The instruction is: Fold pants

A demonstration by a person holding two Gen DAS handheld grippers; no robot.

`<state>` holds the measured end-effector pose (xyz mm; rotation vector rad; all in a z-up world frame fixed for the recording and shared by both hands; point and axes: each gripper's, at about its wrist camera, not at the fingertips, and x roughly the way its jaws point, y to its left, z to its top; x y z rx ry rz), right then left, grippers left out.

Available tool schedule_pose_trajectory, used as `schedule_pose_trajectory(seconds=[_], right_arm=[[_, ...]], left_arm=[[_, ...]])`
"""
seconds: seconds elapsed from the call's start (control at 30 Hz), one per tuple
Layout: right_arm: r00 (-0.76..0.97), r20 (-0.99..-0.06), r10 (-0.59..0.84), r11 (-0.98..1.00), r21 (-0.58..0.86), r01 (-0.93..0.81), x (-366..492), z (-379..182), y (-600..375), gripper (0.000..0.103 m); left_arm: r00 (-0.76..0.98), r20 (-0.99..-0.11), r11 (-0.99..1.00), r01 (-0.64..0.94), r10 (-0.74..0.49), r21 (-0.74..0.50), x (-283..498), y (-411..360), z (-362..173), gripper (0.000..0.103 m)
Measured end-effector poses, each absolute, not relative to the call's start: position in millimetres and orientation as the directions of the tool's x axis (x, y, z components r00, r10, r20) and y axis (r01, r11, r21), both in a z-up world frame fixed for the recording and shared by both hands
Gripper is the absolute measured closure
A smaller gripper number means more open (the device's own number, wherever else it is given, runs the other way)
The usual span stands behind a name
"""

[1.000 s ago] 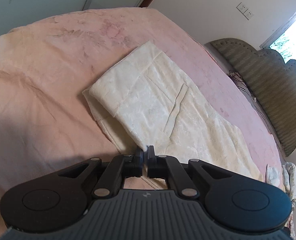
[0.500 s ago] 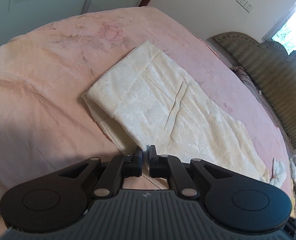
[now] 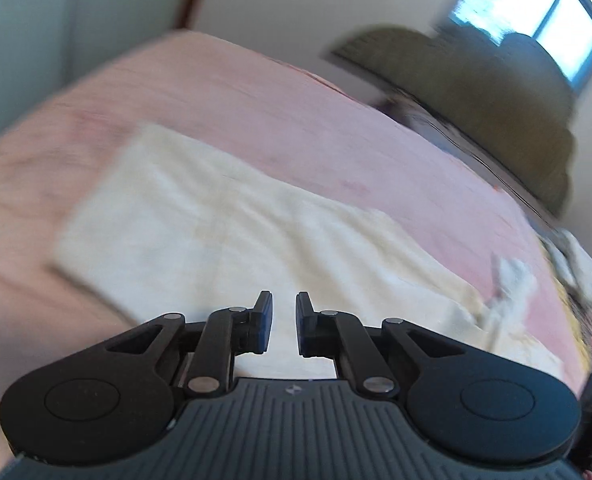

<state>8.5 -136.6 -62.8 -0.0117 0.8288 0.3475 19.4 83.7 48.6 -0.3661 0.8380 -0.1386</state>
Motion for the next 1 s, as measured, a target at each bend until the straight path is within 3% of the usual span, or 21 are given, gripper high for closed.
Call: schedule_pose_trajectory(seconds=[0.1,0.2,0.3,0.37,0.47,0.57,0.67,0.77,1.0], right_arm=[[0.675,-0.69,0.261,0.955,0.083,-0.285,-17.7,-51.0,-152.1,0.03],[0.771,-0.631,0.084,0.996,0.073,-0.048,-41.4,-31.5,-214.6,0.029],[0.756,-0.649,-0.086,0.971,0.116,0.21,-55.4,-39.1,-289.7,0.026],[0.685,-0.715,-0.138,0.921,0.162,0.355,-65.3,-58.2,-335.6,0.026],[0.71,-0.672,-0.209,0.86,0.22,0.461,-86.9,-52.3,-359.9,0.025],[0.813,-0.55,-0.19,0.877,0.278,0.393,-78.0,-27.0,-353.1,0.024],[0.84,-0.507,-0.194,0.916,0.212,0.34,-29.7,-2.5,-338.2,0.025],[0.808,-0.54,-0.237,0.946,0.062,0.319,39.6,6.8,-326.2,0.026],[0.671,-0.691,-0.269,0.941,-0.041,0.335,182.3,-25.6,-319.7,0.032]], left_arm=[[0.581,-0.705,0.904,0.149,-0.408,-0.401,37.6,33.5,38.3,0.087],[0.5,-0.707,0.865,0.326,-0.5,-0.382,45.7,-20.2,27.3,0.087],[0.416,-0.713,0.806,0.463,-0.565,-0.368,45.9,-68.2,15.3,0.087],[0.361,-0.722,0.767,0.529,-0.59,-0.363,45.0,-92.1,6.7,0.087],[0.33,-0.729,0.729,0.6,-0.6,-0.329,40.1,-117.4,-2.0,0.087],[0.325,-0.739,0.709,0.647,-0.59,-0.281,37.5,-142.3,-6.1,0.087],[0.339,-0.748,0.7,0.677,-0.571,-0.227,36.1,-161.5,-12.2,0.087],[0.362,-0.742,0.685,0.707,-0.565,-0.177,33.5,-174.3,-19.1,0.086],[0.372,-0.764,0.706,0.692,-0.528,-0.152,44.0,-190.6,-44.8,0.086]])
